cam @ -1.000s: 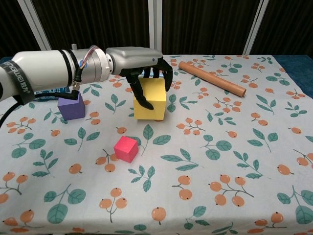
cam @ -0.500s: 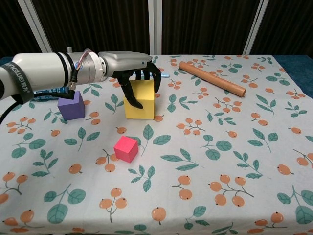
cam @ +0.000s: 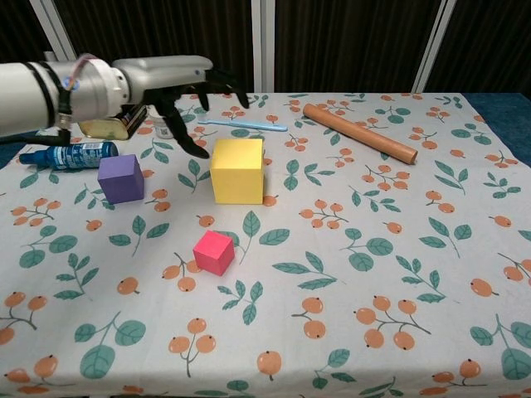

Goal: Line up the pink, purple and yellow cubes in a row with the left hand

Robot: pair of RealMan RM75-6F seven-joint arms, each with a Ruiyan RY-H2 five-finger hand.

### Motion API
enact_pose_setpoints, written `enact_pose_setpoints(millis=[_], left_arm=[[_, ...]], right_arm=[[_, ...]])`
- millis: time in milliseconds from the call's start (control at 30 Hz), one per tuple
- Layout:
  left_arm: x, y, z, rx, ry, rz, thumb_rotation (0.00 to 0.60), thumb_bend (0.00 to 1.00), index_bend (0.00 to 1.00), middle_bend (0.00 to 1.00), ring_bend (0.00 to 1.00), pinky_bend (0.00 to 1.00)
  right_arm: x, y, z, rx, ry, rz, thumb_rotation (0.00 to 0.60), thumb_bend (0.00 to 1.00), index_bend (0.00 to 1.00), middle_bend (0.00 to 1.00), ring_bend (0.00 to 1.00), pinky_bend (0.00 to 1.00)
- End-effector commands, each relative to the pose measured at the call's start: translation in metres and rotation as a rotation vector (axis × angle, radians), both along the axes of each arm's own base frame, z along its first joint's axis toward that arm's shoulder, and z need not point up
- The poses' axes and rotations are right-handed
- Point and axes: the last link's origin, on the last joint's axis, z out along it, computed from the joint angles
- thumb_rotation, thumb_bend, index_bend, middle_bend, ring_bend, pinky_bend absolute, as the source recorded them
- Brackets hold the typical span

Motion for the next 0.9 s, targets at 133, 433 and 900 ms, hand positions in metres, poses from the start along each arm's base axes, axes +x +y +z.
enact_pose_setpoints(millis=[133, 433, 900], left_arm=[[-0.068, -0.016, 0.032, 0.096, 0.006, 0.236, 0.600, 0.16, 0.35, 0.20, 0.15, 0.29], [-0.107, -0.038, 0.026, 0.129, 0.036, 0.414, 0.600, 0.13, 0.37, 0.20, 0.15, 0.29], [-0.109, -0.046, 0.001, 0.165, 0.084, 0.438, 0.600, 0.09, 0.38, 0.20, 0.14, 0.28]], right_arm=[[0.003, -0.002, -0.005, 0.021, -0.010, 0.022, 0.600, 0.16, 0.00, 0.04, 0.00, 0.07], [0.003, -0.001, -0.006, 0.026, -0.012, 0.035, 0.600, 0.16, 0.00, 0.04, 0.00, 0.07], [0.002, 0.003, -0.004, 0.016, -0.011, 0.026, 0.600, 0.16, 0.00, 0.04, 0.00, 0.07]])
